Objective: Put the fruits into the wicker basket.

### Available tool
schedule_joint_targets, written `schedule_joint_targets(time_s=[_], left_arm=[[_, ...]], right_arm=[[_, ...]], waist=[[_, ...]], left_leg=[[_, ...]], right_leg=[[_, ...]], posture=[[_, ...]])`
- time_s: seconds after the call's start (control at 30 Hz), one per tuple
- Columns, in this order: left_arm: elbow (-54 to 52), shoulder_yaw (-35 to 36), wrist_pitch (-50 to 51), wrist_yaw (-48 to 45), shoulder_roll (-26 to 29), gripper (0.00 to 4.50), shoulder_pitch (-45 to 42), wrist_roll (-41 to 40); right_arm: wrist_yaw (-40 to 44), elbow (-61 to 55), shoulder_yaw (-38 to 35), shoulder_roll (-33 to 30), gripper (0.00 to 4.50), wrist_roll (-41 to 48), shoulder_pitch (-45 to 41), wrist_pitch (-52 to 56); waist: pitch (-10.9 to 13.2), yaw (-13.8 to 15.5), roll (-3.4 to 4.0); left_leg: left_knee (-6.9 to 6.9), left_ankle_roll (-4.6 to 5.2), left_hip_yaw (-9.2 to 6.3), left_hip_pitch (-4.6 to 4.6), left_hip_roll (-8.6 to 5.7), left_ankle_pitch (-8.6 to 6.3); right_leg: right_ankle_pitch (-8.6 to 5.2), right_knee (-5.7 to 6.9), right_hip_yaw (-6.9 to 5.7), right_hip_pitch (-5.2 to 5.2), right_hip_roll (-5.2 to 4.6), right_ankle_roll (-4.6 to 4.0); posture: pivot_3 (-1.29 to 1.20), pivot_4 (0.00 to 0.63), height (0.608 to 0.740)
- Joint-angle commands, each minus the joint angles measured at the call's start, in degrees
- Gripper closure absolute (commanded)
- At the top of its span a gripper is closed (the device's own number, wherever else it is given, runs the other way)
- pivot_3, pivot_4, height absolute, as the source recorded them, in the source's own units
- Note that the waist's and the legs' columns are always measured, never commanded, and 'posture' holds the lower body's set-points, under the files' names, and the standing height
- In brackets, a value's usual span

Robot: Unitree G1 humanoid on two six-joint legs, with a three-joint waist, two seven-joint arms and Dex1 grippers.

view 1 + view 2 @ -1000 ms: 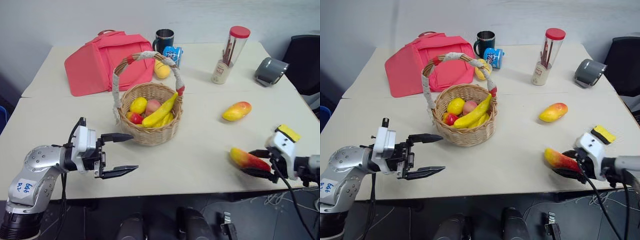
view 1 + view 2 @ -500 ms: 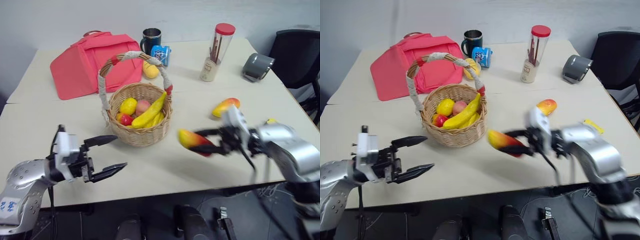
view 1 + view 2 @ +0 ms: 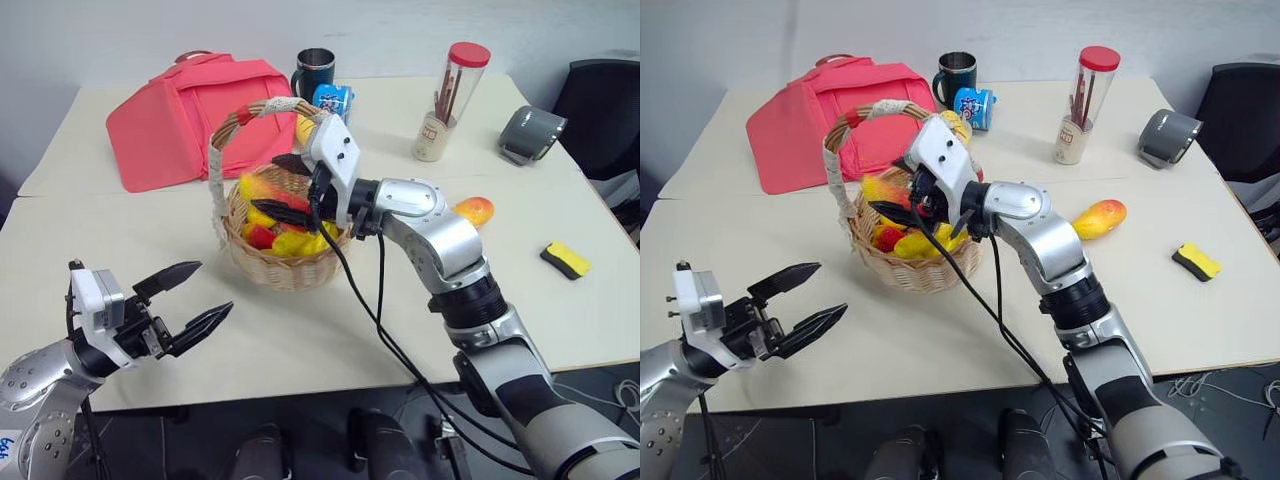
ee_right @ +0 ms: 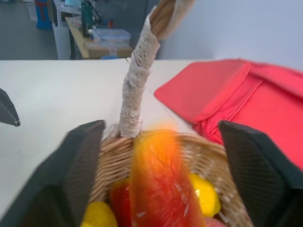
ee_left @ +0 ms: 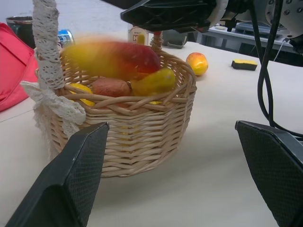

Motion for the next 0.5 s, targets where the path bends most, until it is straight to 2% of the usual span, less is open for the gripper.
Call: schedule_joint_targets(time_s=[0.03,0.1,0.23,0.4,0.5], left_arm=[[-2.2,0.3,-0.8,0.0,0.5,0.00,-0.2,-0.8],[-1.8,0.0,-0.9,-0.1,0.8,0.00,-0.9,-0.7],[0.2,-1.6,-1.7,-0.8,1.1,0.00,-3.8,0.4],[2.6,-3.9,-2.5,-1.9,1.5,0.00,-7.5,1.4],[3.8,-4.6,-2.7,-2.7,2.0,0.00,-9.3,1.5]], right_arm=[[9.4,-8.0,-5.1,-4.4,0.02,7.6,4.8,-1.2],[13.8,-12.1,-7.4,-8.1,0.02,10.8,9.8,-1.4],[15.7,-16.1,-19.4,-13.8,0.02,13.8,26.7,-8.6],[14.8,-10.1,-36.1,-20.0,0.02,11.6,42.1,-20.2],[14.7,-6.9,-41.5,-22.5,0.02,11.1,48.4,-23.2]], waist=[[0.0,0.1,0.00],[0.0,0.2,-0.01],[0.0,0.6,-0.06],[0.0,0.4,0.00],[0.0,0.0,0.00]], left_leg=[[-0.01,0.01,-0.02,-0.01,0.00,-0.01],[-0.02,0.05,-0.04,0.00,0.00,-0.05],[-0.01,0.09,-0.14,0.09,-0.01,-0.08],[-0.01,0.12,-0.04,0.42,-0.06,-0.11],[-0.02,0.06,-0.04,0.54,0.00,-0.08]], right_leg=[[0.00,-0.02,-0.02,0.01,0.01,0.00],[0.00,-0.04,-0.06,0.03,0.00,0.00],[0.00,-0.23,-0.22,0.31,0.01,0.01],[0.07,-0.41,-0.13,0.62,0.00,0.12],[0.06,-0.40,-0.11,0.67,0.05,0.10]], posture=[[0.00,0.150,0.740],[0.00,0.150,0.740],[0.00,0.150,0.740],[0.00,0.150,0.740],[0.00,0.150,0.740]])
